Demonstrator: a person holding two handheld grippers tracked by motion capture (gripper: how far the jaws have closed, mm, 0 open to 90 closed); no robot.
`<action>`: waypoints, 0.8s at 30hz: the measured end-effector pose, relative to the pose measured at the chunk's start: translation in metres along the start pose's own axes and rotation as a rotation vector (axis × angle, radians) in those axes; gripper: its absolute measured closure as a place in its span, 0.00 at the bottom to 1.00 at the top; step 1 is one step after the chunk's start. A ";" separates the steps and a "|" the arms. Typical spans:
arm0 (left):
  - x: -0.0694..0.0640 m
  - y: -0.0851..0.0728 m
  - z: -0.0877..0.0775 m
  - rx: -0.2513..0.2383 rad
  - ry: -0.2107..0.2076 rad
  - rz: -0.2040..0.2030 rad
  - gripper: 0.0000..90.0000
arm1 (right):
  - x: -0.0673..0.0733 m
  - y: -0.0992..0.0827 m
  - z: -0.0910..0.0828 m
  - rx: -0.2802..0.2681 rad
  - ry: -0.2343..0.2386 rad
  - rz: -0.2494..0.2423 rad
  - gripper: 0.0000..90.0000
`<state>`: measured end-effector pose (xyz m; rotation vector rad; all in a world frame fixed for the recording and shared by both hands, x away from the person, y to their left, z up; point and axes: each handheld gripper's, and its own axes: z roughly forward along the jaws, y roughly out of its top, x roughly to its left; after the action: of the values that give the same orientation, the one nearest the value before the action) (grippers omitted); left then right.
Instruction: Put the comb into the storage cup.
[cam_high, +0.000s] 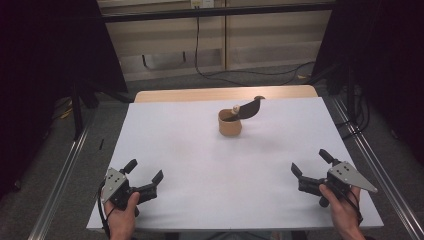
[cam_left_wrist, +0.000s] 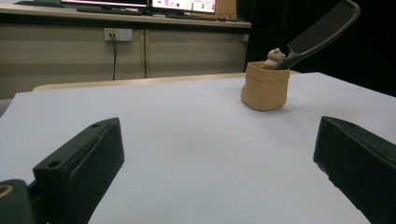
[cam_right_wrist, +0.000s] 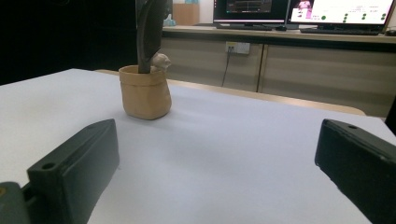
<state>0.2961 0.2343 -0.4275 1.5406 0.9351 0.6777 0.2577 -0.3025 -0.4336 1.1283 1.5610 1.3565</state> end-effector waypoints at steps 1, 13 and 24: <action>-0.001 0.000 0.000 -0.006 0.001 -0.005 0.02 | -0.001 0.000 -0.002 -0.003 -0.003 -0.014 0.00; 0.000 -0.006 0.000 0.040 0.028 -0.017 0.03 | -0.004 -0.013 -0.017 0.024 -0.032 -0.065 0.00; 0.000 -0.003 -0.001 0.007 0.023 -0.027 0.03 | -0.003 -0.014 -0.016 0.023 -0.045 -0.019 0.00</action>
<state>0.2951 0.2351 -0.4308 1.5266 0.9742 0.6746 0.2417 -0.3110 -0.4457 1.1477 1.5551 1.2947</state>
